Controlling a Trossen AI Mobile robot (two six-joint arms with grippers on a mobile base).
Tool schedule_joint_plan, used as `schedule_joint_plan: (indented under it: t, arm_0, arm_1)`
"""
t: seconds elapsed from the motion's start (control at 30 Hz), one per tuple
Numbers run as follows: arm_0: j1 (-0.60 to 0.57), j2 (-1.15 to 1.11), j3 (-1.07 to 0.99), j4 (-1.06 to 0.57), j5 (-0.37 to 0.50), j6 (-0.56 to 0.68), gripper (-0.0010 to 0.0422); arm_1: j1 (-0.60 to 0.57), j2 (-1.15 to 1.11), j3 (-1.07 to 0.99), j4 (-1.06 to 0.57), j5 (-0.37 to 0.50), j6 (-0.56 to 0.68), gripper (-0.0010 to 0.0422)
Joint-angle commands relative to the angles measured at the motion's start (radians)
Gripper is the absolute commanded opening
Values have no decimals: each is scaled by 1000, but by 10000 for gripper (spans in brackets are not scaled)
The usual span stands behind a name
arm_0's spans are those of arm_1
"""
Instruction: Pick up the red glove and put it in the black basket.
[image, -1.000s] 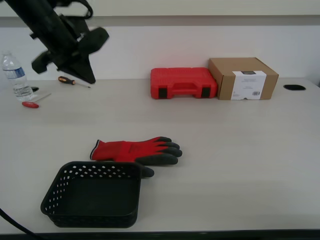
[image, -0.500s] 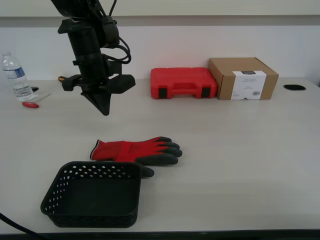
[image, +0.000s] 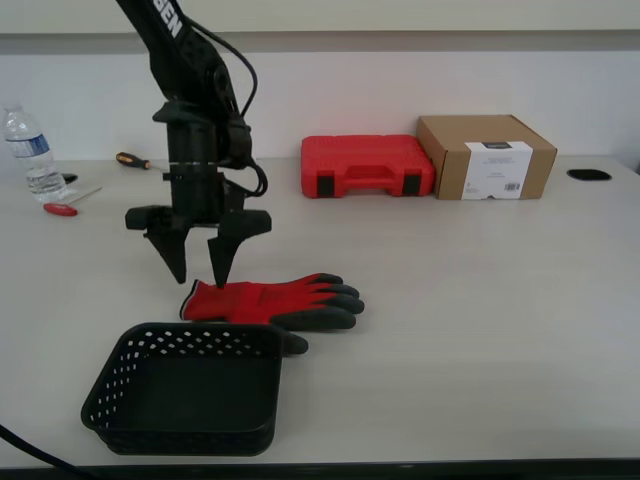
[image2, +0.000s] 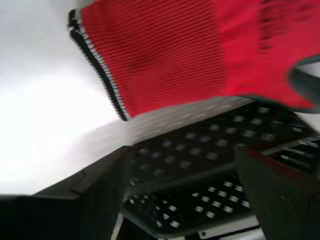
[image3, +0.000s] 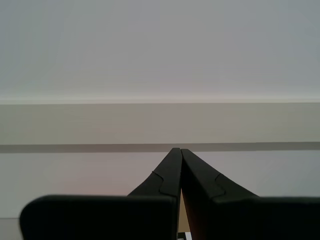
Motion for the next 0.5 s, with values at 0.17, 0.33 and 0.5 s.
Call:
schedule_joint_plan:
  t: [0.17, 0.33, 0.5]
  arm_0:
    - [1, 0, 1, 2, 0, 3, 0]
    - [1, 0, 1, 3, 0, 3, 0]
    - [1, 0, 1, 3, 0, 3, 0]
  arm_1:
    - [5, 28, 6, 36, 12, 20, 81]
    - [13, 28, 7, 39, 25, 27, 0]
    - [23, 28, 7, 46, 22, 18, 96]
